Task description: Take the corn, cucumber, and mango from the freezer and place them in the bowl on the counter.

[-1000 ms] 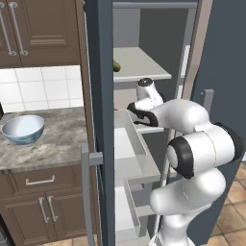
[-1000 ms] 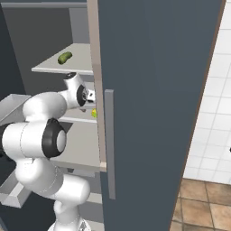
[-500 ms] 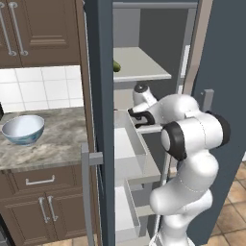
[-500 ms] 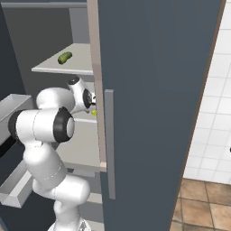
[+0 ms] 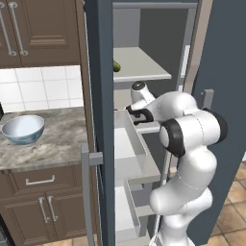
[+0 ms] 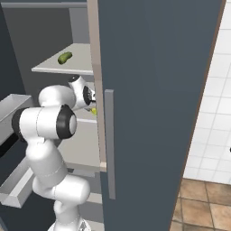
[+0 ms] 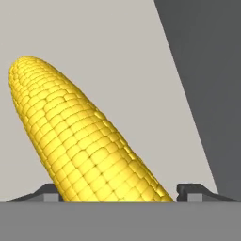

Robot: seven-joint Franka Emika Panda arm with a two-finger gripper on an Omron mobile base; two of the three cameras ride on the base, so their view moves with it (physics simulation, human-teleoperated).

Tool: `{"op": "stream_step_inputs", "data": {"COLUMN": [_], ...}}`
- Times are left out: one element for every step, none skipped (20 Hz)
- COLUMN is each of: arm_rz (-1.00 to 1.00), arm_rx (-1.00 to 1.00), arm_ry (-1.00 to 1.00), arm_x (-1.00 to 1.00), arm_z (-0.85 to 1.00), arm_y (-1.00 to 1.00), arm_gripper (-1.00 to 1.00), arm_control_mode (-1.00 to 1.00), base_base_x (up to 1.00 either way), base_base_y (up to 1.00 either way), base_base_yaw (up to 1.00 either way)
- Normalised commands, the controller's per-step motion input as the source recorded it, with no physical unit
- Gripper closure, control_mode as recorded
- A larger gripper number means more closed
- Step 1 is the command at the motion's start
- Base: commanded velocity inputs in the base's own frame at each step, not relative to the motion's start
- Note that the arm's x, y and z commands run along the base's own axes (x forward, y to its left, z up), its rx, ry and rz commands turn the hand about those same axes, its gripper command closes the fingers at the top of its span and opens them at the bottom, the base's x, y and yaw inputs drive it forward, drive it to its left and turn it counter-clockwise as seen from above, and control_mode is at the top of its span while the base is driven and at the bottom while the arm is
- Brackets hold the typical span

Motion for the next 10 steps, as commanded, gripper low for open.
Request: {"op": "stream_step_inputs", "data": {"arm_rz": [0.0,-0.01,-0.03,-0.05,-0.05,-0.05,-0.06,-0.08,-0.11,-0.11], "arm_rx": [0.0,0.0,0.03,0.04,0.05,0.06,0.06,0.07,0.07,0.13], "arm_ry": [0.0,0.0,0.0,0.0,0.0,-0.04,-0.08,-0.1,-0.11,0.0], "arm_x": [-0.77,-0.84,-0.95,-1.0,-1.0,-1.0,-1.0,-1.0,-1.0,-1.0], "arm_z": [-0.04,-0.02,0.0,0.0,0.06,0.19,0.35,0.59,0.97,1.0], "arm_y": [0.0,0.0,0.0,0.0,0.0,0.0,0.0,0.0,0.0,0.0], "arm_gripper": [1.0,1.0,1.0,1.0,1.0,1.0,1.0,1.0,1.0,1.0], "arm_control_mode": [-1.0,-1.0,-1.0,-1.0,-1.0,-1.0,-1.0,-1.0,-1.0,-1.0], "base_base_x": [0.0,0.0,0.0,0.0,0.0,0.0,0.0,0.0,0.0,0.0], "base_base_y": [0.0,0.0,0.0,0.0,0.0,0.0,0.0,0.0,0.0,0.0], "base_base_yaw": [0.0,0.0,0.0,0.0,0.0,0.0,0.0,0.0,0.0,0.0]}}
